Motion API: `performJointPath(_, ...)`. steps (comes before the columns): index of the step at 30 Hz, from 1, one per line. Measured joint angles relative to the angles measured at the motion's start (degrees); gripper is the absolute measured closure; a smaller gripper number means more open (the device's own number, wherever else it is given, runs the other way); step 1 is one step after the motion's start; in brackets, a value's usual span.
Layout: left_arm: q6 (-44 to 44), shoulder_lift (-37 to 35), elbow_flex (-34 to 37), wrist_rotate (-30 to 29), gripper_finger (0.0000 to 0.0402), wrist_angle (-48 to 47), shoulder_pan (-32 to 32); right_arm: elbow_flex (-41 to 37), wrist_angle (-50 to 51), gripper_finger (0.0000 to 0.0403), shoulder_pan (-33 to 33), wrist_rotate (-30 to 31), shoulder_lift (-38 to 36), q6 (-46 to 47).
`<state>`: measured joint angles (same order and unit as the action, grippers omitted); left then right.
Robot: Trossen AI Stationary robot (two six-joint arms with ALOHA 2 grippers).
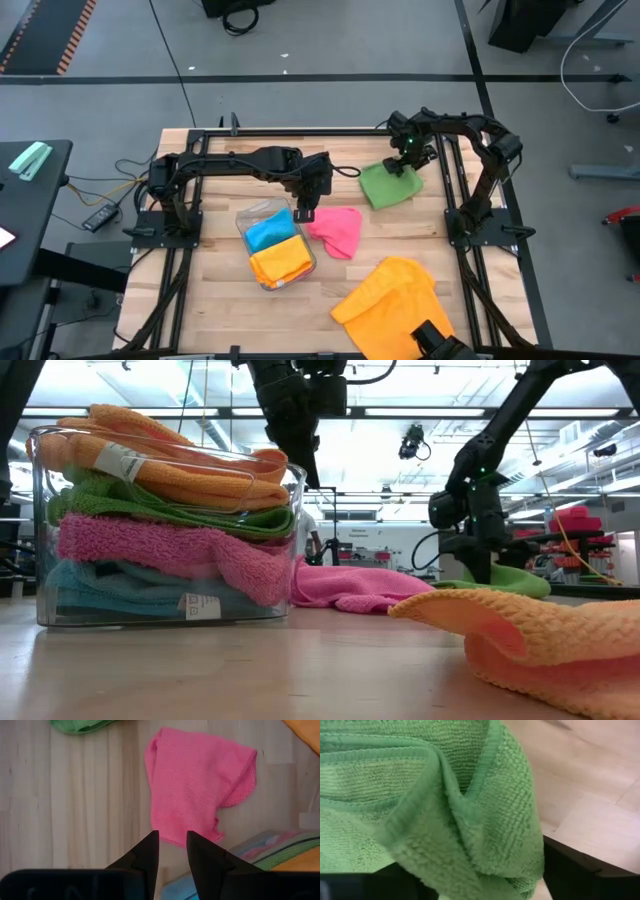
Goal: Fold microfiber towels
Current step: Fold the green towel
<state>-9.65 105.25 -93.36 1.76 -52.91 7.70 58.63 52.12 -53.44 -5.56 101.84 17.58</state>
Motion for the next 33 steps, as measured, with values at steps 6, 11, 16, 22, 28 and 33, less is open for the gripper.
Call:
performJointPath(6, 0.0, 0.0, 0.0, 0.0, 0.0294, -0.17, 0.0, -0.02, -0.33, 0.0198, -0.14, -0.02, -0.13, -0.87)
performJointPath(11, 0.0, 0.0, 0.0, 0.0, 0.0294, -0.16, -0.07, -0.15, -0.7, 0.0275, -0.1, 1.28, -1.46, -1.16)
performJointPath(16, 0.0, 0.0, 0.0, 0.0, 0.0294, -0.17, -0.07, -0.15, 0.24, 0.0347, -0.14, 1.8, -3.66, -2.22)
performJointPath(22, 0.0, 0.0, 0.0, 0.0, 0.0294, -0.1, -0.07, 2.81, 5.68, 0.0389, 1.13, 7.3, -5.44, -3.65)
performJointPath(28, -0.02, 0.0, 0.0, 0.0, 0.0294, 0.32, -0.07, 9.26, 10.15, 0.0392, 5.01, 14.63, -5.49, -5.06)
performJointPath(33, 0.02, 0.0, 0.0, 0.0, 0.0294, 0.44, -0.07, 11.47, 10.52, 0.0393, 8.64, 19.35, -5.53, -5.11)
